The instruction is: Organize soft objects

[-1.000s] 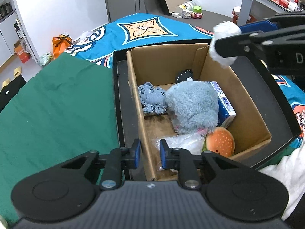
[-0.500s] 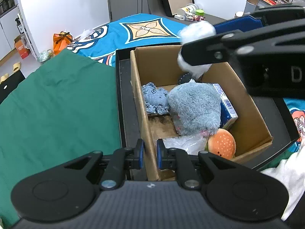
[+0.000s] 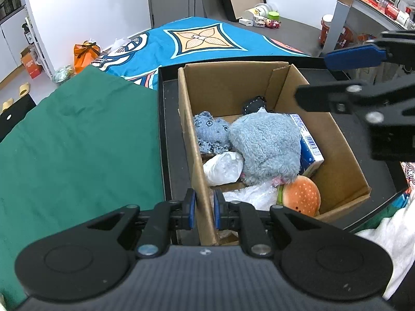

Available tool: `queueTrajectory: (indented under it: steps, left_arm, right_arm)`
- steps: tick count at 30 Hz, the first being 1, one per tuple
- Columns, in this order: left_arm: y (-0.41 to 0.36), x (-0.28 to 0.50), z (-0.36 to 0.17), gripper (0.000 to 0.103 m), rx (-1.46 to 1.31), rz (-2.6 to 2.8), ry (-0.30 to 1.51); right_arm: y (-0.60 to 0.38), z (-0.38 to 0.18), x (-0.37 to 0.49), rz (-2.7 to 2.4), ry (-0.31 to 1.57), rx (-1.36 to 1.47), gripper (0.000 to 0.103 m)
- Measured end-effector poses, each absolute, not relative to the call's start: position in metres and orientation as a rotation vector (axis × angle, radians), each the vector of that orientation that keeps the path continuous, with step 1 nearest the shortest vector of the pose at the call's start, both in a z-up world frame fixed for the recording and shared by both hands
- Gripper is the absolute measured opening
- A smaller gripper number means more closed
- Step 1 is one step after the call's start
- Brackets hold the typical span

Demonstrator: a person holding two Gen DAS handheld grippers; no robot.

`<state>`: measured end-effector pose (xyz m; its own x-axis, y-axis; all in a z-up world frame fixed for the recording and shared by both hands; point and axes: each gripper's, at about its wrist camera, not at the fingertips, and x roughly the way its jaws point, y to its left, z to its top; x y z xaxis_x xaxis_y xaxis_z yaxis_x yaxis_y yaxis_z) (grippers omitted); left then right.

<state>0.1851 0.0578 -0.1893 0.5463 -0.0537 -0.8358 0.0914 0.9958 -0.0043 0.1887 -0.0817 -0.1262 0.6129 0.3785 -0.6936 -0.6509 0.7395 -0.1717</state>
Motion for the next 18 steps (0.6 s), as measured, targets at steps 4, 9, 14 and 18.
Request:
queueTrajectory:
  steps: [4,9,14,18]
  left_arm:
    - [0.053,0.188,-0.189,0.014,0.046,-0.070,1.000]
    - [0.041,0.189,-0.185,0.020,0.095,-0.053,1.026]
    - [0.038,0.195,-0.174,0.036,0.068,-0.036,1.038]
    - [0.032,0.195,-0.162,0.056,0.082,-0.031,1.034]
  right_arm:
    - [-0.097,-0.123,0.189,0.584,0.683,-0.426,0.063]
    - [-0.126,-0.117,0.188,0.530,0.710,-0.397,0.067]
    - [-0.158,-0.113,0.188,0.482,0.747,-0.349,0.067]
    - [-0.178,-0.110,0.186,0.452,0.756,-0.319,0.068]
